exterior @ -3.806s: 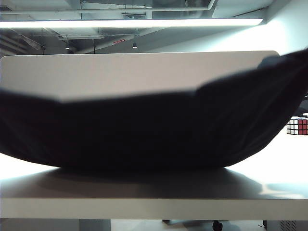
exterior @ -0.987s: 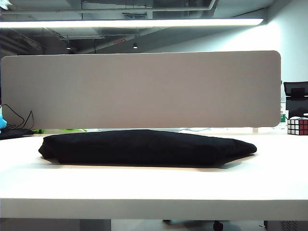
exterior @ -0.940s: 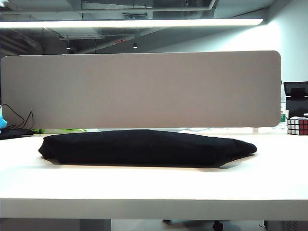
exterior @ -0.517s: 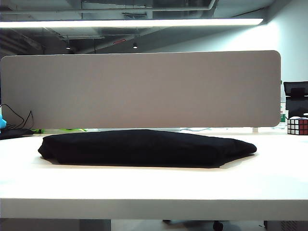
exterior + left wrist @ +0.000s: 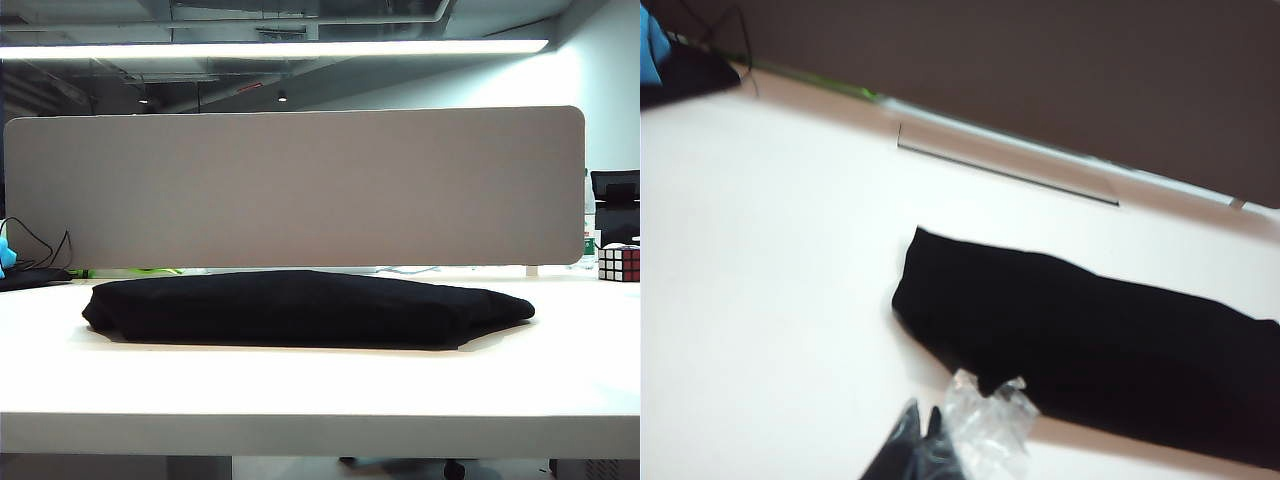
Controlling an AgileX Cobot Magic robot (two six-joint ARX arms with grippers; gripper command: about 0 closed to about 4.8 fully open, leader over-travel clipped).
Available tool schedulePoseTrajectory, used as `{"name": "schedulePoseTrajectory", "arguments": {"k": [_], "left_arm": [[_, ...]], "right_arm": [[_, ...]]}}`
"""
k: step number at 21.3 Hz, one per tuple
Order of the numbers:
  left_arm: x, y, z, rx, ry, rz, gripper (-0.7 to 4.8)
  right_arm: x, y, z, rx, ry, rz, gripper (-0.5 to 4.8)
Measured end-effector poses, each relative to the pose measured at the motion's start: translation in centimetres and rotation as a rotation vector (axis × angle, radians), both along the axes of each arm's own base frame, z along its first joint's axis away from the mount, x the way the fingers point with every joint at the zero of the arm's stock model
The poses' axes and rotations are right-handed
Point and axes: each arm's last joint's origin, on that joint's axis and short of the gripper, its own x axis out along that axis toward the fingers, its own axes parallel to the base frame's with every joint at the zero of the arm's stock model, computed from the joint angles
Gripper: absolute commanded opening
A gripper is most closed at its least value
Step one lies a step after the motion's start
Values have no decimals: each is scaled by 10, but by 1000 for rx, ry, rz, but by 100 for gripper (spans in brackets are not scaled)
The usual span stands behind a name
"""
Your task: Fold the bottom side of the T-shirt horizontally towards the center, about one-third of the way, then fold the sleeve back towards the center, creating a straight line along the edge of the T-shirt, and finally fold the bottom of the T-shirt up towards the top, creating a neat rectangle.
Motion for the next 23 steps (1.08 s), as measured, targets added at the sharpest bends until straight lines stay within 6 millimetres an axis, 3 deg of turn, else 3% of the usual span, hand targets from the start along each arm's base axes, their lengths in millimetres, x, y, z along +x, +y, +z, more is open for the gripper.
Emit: {"name": "schedulePoseTrajectory", "arguments": {"k": [5,11,13,17,23], "left_arm": [[3,1,-2,6,-55,8,-6],[14,2,-19,-5,-89,14,-6],[20,2,-33,-33,-92,10,-6],[28,0,-56,-53,-62,4,-6],[32,-7,-67,8,-105,16,-6]], "right_arm": [[-10,3,-46,40,-48,-45,-9],[-5,3,-70,25,36,-75,-9],[-1,2,-83,15,52,-109,-9],[3,2,-91,12,-2,-134,-9],[3,-1,-89,-77,-26,-214,-9]]}}
